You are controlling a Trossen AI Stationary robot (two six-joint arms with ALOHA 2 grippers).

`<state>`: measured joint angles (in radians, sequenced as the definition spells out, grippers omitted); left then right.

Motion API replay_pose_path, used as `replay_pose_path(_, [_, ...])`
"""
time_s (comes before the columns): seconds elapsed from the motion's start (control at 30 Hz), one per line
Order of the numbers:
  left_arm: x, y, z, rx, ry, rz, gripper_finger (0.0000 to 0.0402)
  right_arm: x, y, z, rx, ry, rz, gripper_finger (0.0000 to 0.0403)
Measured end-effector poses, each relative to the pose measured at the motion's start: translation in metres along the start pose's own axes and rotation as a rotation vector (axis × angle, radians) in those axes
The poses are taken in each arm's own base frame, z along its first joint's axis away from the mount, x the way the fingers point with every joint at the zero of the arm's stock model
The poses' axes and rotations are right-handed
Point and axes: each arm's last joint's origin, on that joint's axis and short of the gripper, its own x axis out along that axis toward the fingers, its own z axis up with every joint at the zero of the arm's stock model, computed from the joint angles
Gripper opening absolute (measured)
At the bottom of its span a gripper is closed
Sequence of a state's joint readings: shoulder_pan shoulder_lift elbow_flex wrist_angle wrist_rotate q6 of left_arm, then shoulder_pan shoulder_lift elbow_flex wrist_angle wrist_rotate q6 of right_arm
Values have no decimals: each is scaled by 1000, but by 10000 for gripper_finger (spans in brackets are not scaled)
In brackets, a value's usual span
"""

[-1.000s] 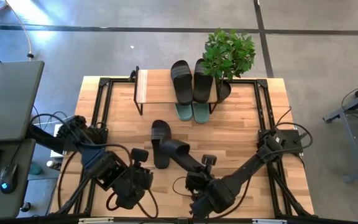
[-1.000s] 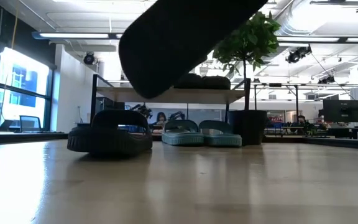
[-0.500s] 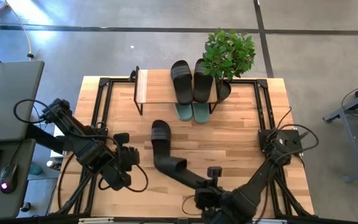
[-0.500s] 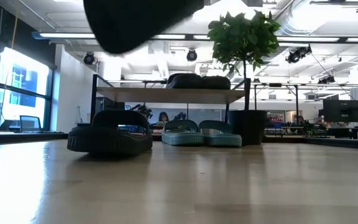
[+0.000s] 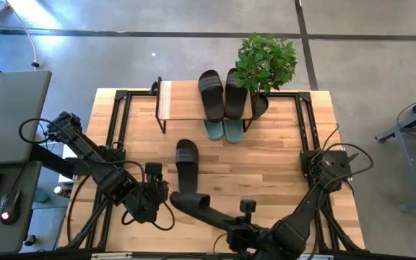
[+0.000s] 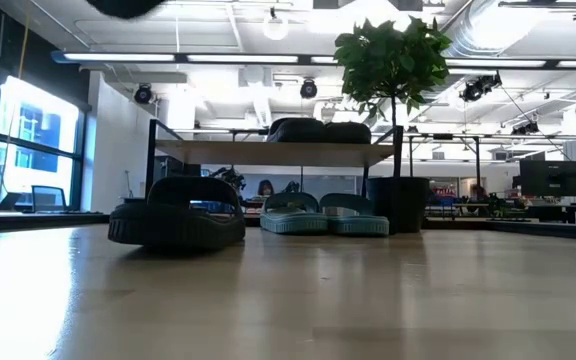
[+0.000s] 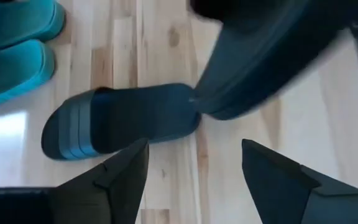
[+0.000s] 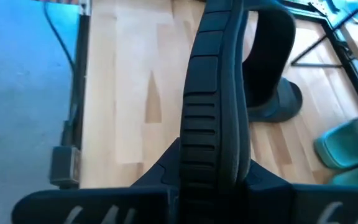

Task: Pick and place slides into the shelf
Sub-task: Put the black slipper under the shelf

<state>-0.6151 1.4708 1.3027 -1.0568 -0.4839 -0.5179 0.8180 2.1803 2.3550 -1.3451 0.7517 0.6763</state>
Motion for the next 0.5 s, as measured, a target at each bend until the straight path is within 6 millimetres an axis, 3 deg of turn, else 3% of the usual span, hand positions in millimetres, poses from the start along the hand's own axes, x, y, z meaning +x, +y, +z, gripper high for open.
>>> replay_pose_path(0.17, [6,-2,-4,1,-2,10,243,3,-1,4,4,0,23,37])
replay_pose_path(0.3, [6,-5,-2,-18,7,-84,243,6,-4,4,-4,14,12,37])
replay_pose_path(0.5, [-8,2,-7,-37,50,-175,241,6,-4,2,-167,61,69,37])
